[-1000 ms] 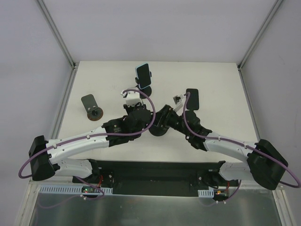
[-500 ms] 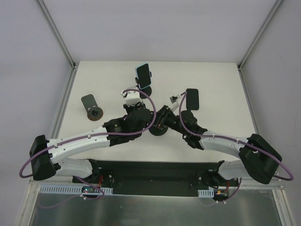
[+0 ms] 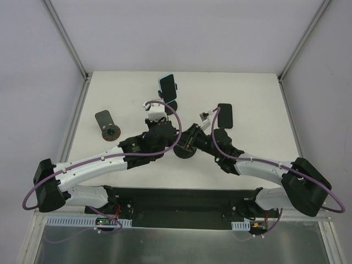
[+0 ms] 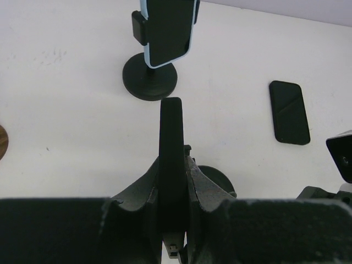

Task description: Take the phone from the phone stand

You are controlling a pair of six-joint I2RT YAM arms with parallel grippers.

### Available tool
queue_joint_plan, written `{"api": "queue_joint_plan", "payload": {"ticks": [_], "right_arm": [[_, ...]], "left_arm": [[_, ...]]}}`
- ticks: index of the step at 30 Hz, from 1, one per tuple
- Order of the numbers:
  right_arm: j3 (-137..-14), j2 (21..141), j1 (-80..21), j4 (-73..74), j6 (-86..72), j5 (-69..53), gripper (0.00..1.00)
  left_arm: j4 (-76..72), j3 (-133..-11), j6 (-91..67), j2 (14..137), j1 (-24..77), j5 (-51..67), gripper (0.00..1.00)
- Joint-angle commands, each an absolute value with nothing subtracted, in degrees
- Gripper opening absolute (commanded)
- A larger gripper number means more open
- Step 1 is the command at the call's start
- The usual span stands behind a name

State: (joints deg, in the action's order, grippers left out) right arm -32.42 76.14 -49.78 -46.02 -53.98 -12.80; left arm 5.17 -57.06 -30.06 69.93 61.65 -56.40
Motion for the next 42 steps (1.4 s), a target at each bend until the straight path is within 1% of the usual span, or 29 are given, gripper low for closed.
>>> {"api": "queue_joint_plan", "payload": {"ticks": [1, 4, 10, 16, 17, 18, 19, 21, 22, 25, 28, 38, 39, 40, 41, 42], "right_arm": [[-30.5, 71.1, -50.1, -43.9, -51.7, -17.9, 0.01], [-28.6, 67.7, -48.3, -41.1, -50.5, -17.7, 0.01], [-27.4, 65.7, -45.4, -39.2, -49.4, -18.0, 0.01], [-29.9, 66.9, -45.7, -40.8, -48.2, -18.6, 0.01], [-30.4, 67.1, -46.0, -41.1, -48.2, -18.6, 0.10], [-30.9, 67.5, -46.5, -41.3, -48.3, -18.4, 0.17], [-31.4, 68.3, -46.9, -41.7, -48.5, -18.0, 0.28], [-32.6, 69.2, -47.7, -42.9, -49.0, -17.3, 0.40], [-33.0, 70.1, -47.8, -43.9, -49.5, -17.2, 0.48], [-34.5, 72.2, -48.3, -46.0, -50.9, -16.9, 0.55], [-35.5, 74.1, -48.8, -47.5, -52.3, -16.1, 0.56], [-36.6, 78.3, -50.1, -48.2, -54.5, -13.5, 0.56], [-36.4, 78.7, -50.2, -48.3, -54.7, -13.1, 0.55], [-35.7, 78.7, -50.2, -49.0, -54.7, -12.7, 0.41], [-35.0, 78.7, -50.1, -49.1, -54.5, -11.6, 0.18], [-34.6, 78.7, -50.0, -49.0, -54.2, -10.6, 0.05]], "left_arm": [[0.7, -57.4, -24.9, 66.7, 57.0, -54.0, 0.00], [-2.6, -55.9, -20.4, 65.4, 55.7, -52.1, 0.00], [-7.5, -52.5, -13.6, 62.1, 54.8, -47.8, 0.00], [-6.9, -50.2, -19.4, 59.7, 55.0, -44.3, 0.00], [-6.7, -50.1, -21.4, 59.8, 55.4, -44.1, 0.00], [-6.6, -50.2, -22.1, 60.0, 55.7, -43.8, 0.00], [-6.5, -50.4, -22.8, 60.4, 56.2, -43.9, 0.00], [-6.3, -51.6, -23.2, 61.7, 57.5, -44.3, 0.00], [-6.3, -52.0, -23.3, 62.0, 57.8, -44.1, 0.00], [-6.2, -53.0, -23.6, 63.2, 58.9, -43.6, 0.00], [-6.2, -53.6, -24.1, 63.8, 59.6, -43.6, 0.00], [-6.2, -54.1, -25.1, 64.5, 60.7, -43.2, 0.00], [-6.2, -54.3, -25.1, 64.6, 60.8, -43.0, 0.00], [-6.2, -54.3, -25.0, 64.7, 60.9, -42.9, 0.00], [-6.2, -54.6, -24.8, 64.8, 60.9, -42.7, 0.00], [-6.2, -54.8, -24.6, 64.7, 60.9, -42.7, 0.00]]}}
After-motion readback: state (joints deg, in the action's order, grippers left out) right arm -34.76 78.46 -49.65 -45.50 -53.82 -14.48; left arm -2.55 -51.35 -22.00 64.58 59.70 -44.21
